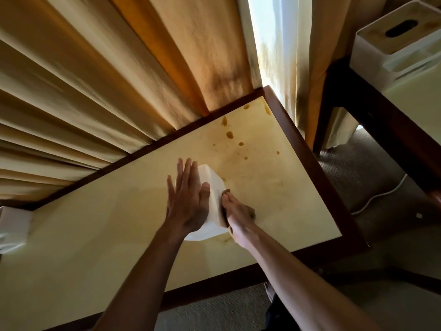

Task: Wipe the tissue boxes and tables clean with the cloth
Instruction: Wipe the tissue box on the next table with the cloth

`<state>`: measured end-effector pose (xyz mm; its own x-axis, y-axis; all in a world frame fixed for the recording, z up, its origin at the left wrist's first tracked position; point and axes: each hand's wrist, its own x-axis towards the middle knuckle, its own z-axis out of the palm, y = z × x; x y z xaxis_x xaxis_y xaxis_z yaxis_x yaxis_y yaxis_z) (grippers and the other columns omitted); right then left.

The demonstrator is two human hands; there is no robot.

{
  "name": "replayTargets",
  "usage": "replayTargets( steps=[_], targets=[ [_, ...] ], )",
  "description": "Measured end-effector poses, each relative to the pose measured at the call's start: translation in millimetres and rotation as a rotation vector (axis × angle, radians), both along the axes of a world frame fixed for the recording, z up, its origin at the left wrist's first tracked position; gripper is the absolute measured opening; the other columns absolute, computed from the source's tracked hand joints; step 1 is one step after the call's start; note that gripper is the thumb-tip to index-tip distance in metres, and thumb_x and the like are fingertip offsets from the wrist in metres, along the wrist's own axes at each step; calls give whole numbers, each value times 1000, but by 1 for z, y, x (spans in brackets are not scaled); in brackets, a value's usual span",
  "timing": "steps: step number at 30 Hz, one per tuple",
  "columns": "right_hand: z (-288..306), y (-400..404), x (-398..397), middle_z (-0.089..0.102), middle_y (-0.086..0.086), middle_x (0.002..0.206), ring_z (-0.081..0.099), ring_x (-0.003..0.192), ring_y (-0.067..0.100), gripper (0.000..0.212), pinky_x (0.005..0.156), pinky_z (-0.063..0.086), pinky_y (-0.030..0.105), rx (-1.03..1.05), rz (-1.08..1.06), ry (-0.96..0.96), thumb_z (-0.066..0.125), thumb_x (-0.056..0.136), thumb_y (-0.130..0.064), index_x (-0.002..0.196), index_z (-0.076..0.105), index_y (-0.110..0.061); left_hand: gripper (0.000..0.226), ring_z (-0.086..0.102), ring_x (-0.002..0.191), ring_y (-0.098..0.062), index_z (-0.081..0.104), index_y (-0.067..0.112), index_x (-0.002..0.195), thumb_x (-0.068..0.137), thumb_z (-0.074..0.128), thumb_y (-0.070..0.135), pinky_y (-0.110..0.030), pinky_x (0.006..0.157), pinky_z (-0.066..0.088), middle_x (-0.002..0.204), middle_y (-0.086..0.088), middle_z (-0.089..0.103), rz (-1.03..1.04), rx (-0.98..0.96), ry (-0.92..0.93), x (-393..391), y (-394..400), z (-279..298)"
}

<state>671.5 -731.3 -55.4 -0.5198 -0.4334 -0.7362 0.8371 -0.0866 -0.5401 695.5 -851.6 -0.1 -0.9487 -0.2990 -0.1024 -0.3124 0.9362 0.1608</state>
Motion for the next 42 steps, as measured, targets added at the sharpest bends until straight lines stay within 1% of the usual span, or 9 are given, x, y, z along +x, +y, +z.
replayTargets(
  steps=[7,11,15,18,21,30,34,38,42],
  targets=[
    [14,-9,-26,67,9,96,66,94,29,36,87,55,50,88,-79,-103,62,89,-47,78,58,-13,78,-8,153,-10,8,11,160,94,7,52,-32,122,-13,168,-3,2,-24,58,39,1,-5,-7],
    [17,-17,-37,65,12,108,62,99,29,42,91,53,46,-51,89,69,42,97,-53,107,62,-18,77,-7,153,-9,9,12,159,94,9,52,-35,124,-10,168,-2,2,-38,88,52,2,-5,-8],
    [13,-25,-37,45,3,146,51,122,26,49,103,46,49,-122,129,357,35,104,-43,151,29,-34,75,-8,153,-8,9,12,159,95,11,51,-35,124,-9,168,-1,2,-33,121,73,1,-7,-11],
    [17,-21,-25,42,-8,148,46,131,11,41,110,41,42,-182,40,480,37,104,-34,145,39,-39,72,-8,152,-3,9,14,159,96,13,48,-38,125,-5,168,0,4,-35,166,94,2,-8,-12],
    [25,-9,-9,37,-26,139,37,122,-23,40,102,37,10,-250,39,511,32,107,-16,142,34,-36,68,-6,152,-2,11,15,159,98,13,45,-36,125,-4,167,1,7,-15,193,118,3,-7,-12],
    [7,24,47,20,-25,154,18,140,-13,47,114,19,10,-336,77,478,29,107,-10,151,23,-23,69,-2,151,0,17,17,158,95,18,47,-37,125,-1,166,4,13,31,239,150,1,-7,-13],
    [4,22,45,8,-29,154,26,133,-17,54,105,27,6,-318,134,345,30,107,-24,154,6,-32,70,-1,152,-3,17,17,158,95,18,47,-41,126,-1,167,2,13,30,225,141,2,-9,-15],
    [-3,10,34,28,-1,157,32,142,19,63,109,35,31,-237,75,270,40,102,-45,156,15,-24,69,-1,152,-5,17,16,158,96,17,46,-41,125,-1,167,1,13,12,204,141,2,-7,-14],
    [-15,-1,20,32,-5,156,37,140,17,95,114,35,47,-174,135,212,45,75,-78,154,20,-31,70,-4,152,-3,14,17,159,96,16,46,-36,125,-5,167,1,10,9,192,125,2,-7,-13]
  ],
)
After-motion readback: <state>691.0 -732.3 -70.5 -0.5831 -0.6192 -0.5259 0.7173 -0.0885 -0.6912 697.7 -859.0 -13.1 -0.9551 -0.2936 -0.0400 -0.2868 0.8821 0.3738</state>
